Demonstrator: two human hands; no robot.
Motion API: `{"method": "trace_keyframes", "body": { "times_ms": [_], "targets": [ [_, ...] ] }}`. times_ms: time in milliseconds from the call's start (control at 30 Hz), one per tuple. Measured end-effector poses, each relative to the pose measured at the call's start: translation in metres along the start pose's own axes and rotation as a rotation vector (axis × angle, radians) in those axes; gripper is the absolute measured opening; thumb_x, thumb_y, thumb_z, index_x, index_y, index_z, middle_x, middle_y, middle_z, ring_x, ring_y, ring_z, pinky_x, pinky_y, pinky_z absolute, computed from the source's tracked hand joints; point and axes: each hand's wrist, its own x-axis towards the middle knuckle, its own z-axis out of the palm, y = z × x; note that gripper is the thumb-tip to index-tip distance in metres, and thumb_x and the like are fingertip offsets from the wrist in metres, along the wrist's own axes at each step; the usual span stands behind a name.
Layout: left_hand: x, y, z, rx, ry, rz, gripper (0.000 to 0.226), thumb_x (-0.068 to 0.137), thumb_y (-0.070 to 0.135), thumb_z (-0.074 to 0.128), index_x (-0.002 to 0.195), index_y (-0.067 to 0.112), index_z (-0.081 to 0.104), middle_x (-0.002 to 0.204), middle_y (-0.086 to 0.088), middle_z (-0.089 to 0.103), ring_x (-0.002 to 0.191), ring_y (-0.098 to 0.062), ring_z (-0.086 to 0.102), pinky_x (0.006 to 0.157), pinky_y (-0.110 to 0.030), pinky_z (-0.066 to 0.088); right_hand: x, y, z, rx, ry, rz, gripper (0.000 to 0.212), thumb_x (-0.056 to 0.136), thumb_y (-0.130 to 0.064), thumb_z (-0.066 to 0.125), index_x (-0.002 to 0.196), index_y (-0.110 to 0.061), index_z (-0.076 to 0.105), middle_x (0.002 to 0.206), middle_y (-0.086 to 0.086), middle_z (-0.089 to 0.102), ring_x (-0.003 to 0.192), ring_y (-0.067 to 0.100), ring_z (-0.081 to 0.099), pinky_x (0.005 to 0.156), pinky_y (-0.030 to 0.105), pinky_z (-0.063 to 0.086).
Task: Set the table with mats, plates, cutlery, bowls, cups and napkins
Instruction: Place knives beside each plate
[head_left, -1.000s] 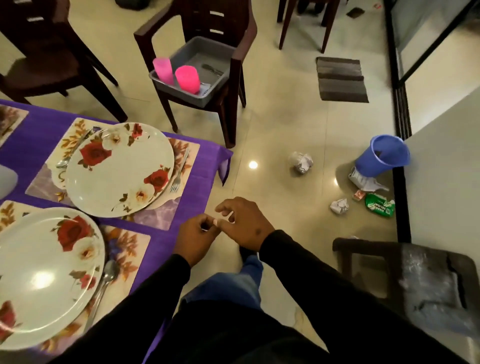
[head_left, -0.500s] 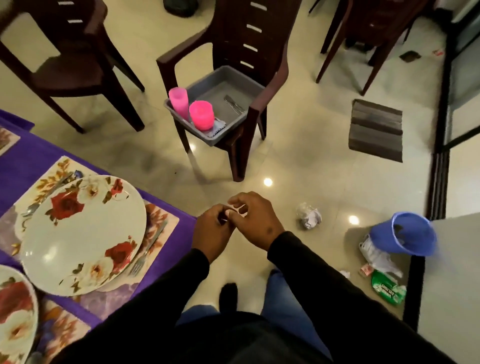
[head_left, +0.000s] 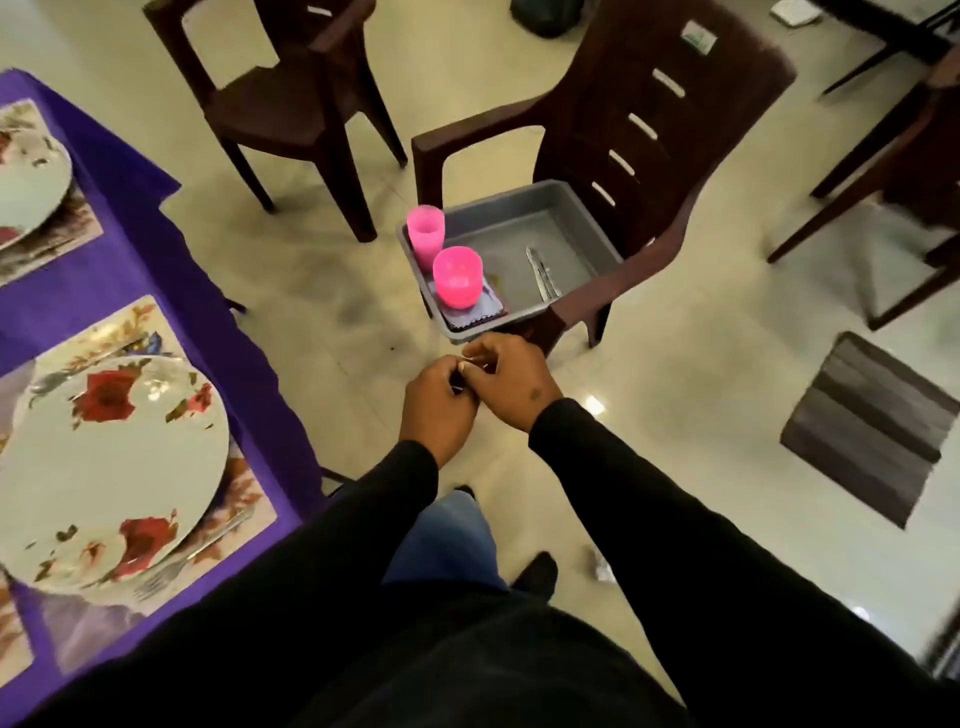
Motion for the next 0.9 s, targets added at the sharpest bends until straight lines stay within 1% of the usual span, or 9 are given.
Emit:
{"method": "trace_keyframes", "body": {
  "times_ms": [100,200,300,433,567,700,767,833,900],
  "targets": [
    [0.034,0.004,0.019,-0.053,0.025,-0.07,0.015,0.088,-0.003,0.061,0.09,0.01,0.069,0.082,0.001,0.068,0.071,-0.006,0.06,0.061,-0.007,0.041,0.041,0.012,-0.012,-0.026,-0.041,0.006,0.026,0.09,-0.021,0.067,0.112,-0.009,0.069,0.107,0.006,0.071,0.097,0.017,0.065,0.09,0.03,0.053],
    [0.081,0.002,0.04,-0.122,0.044,-0.174,0.016,0.089,-0.002,0.058,0.092,0.006,0.071,0.085,-0.003,0.071,0.075,-0.014,0.063,0.064,-0.021,0.045,0.087,0.027,-0.021,-0.06,-0.084,0.069,0.022,0.089,-0.023,0.067,0.106,-0.009,0.069,0.097,0.008,0.072,0.088,0.023,0.068,0.085,0.037,0.057],
    [0.13,0.008,0.058,-0.163,0.015,-0.238,0.022,0.089,-0.01,0.053,0.096,0.0,0.072,0.086,-0.004,0.069,0.071,-0.011,0.061,0.056,-0.007,0.043,0.13,0.041,-0.031,-0.116,-0.13,0.129,0.016,0.087,-0.02,0.066,0.096,-0.007,0.068,0.089,0.01,0.071,0.083,0.028,0.067,0.082,0.042,0.056],
    [0.191,0.019,0.079,-0.191,-0.076,-0.261,0.029,0.091,-0.011,0.05,0.104,0.002,0.073,0.092,0.001,0.066,0.075,-0.006,0.058,0.059,-0.001,0.041,0.19,0.055,-0.051,-0.134,-0.158,0.229,0.022,0.087,-0.018,0.069,0.105,-0.006,0.068,0.102,0.012,0.071,0.097,0.028,0.066,0.088,0.036,0.052],
    [0.252,0.014,0.096,-0.27,-0.114,-0.345,0.021,0.091,-0.004,0.051,0.097,0.001,0.07,0.095,-0.012,0.073,0.085,-0.019,0.065,0.077,-0.031,0.055,0.258,0.073,-0.06,-0.101,-0.136,0.297,0.03,0.087,-0.023,0.071,0.113,-0.008,0.065,0.093,0.002,0.064,0.093,0.022,0.064,0.076,0.025,0.044],
    [0.307,-0.004,0.107,-0.412,-0.076,-0.511,0.021,0.09,0.005,0.058,0.107,0.009,0.072,0.104,-0.005,0.074,0.099,-0.022,0.069,0.095,-0.039,0.056,0.322,0.105,-0.05,-0.082,-0.131,0.359,0.034,0.087,-0.026,0.071,0.116,-0.01,0.064,0.096,0.001,0.062,0.09,0.017,0.059,0.077,0.022,0.04],
    [0.329,-0.017,0.116,-0.478,-0.061,-0.587,0.022,0.093,0.002,0.06,0.113,0.005,0.069,0.099,-0.003,0.071,0.092,-0.018,0.066,0.092,-0.032,0.055,0.349,0.129,-0.043,-0.102,-0.121,0.413,0.03,0.087,-0.025,0.071,0.112,-0.011,0.066,0.1,0.005,0.066,0.092,0.017,0.059,0.08,0.021,0.04],
    [0.351,-0.031,0.13,-0.5,-0.03,-0.651,0.023,0.096,-0.001,0.059,0.118,0.003,0.066,0.09,0.002,0.067,0.078,-0.01,0.062,0.075,-0.015,0.052,0.378,0.161,-0.036,-0.127,-0.119,0.5,0.025,0.086,-0.024,0.07,0.107,-0.01,0.069,0.104,0.008,0.07,0.097,0.022,0.063,0.082,0.02,0.04],
    [0.362,-0.041,0.141,-0.524,-0.031,-0.693,0.024,0.096,0.001,0.06,0.12,0.003,0.065,0.09,0.004,0.066,0.077,-0.006,0.062,0.073,-0.016,0.051,0.394,0.188,-0.032,-0.141,-0.103,0.577,0.026,0.087,-0.024,0.069,0.107,-0.008,0.068,0.11,0.011,0.07,0.105,0.028,0.063,0.088,0.023,0.043]
  ]
}}
